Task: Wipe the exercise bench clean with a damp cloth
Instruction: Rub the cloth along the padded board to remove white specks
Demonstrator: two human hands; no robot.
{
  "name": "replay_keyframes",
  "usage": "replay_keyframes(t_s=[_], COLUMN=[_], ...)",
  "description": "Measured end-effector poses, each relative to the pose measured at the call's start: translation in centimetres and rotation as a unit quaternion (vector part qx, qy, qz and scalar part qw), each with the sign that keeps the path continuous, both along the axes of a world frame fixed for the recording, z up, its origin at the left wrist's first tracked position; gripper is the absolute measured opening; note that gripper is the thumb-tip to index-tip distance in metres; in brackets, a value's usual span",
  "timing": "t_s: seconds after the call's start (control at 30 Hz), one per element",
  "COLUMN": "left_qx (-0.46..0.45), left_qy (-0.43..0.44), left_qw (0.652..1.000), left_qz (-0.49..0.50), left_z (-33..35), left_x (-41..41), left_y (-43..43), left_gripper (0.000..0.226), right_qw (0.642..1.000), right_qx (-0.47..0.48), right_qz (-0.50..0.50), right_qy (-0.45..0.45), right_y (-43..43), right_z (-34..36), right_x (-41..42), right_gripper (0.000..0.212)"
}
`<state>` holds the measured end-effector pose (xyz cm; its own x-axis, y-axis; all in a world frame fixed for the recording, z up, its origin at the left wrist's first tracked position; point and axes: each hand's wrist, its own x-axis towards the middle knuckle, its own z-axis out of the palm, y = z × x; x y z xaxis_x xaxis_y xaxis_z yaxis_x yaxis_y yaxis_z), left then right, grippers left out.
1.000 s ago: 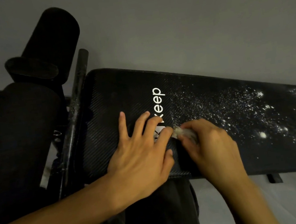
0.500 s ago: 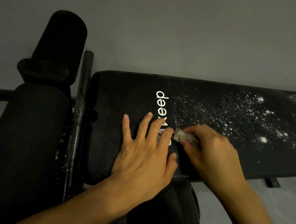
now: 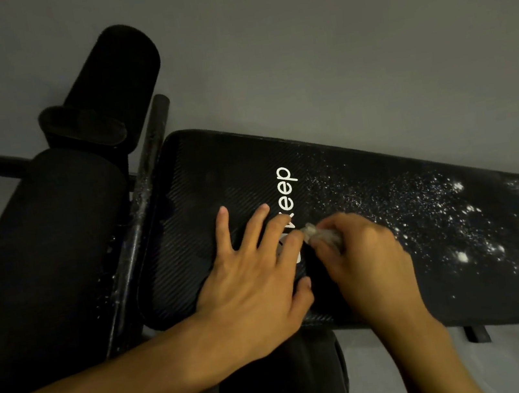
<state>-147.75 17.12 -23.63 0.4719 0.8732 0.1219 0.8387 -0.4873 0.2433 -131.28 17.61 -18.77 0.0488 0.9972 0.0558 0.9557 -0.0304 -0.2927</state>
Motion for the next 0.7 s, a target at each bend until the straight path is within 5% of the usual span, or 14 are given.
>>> replay_keyframes(t_s=[0.7], left_qx=[-0.008], left_qy=[-0.002], left_qw=[0.999], left_qz=[0.031], left_z=[0.4], left_x=[0.3], left_y=[2.9], left_gripper=[0.064], right_qw=[0.999], right_qx=[0.034], right_qz=[0.023], right_qy=[-0.006], right_y=[4.4], right_z=[-0.4], right_x=[0.5], right_gripper=[0.02])
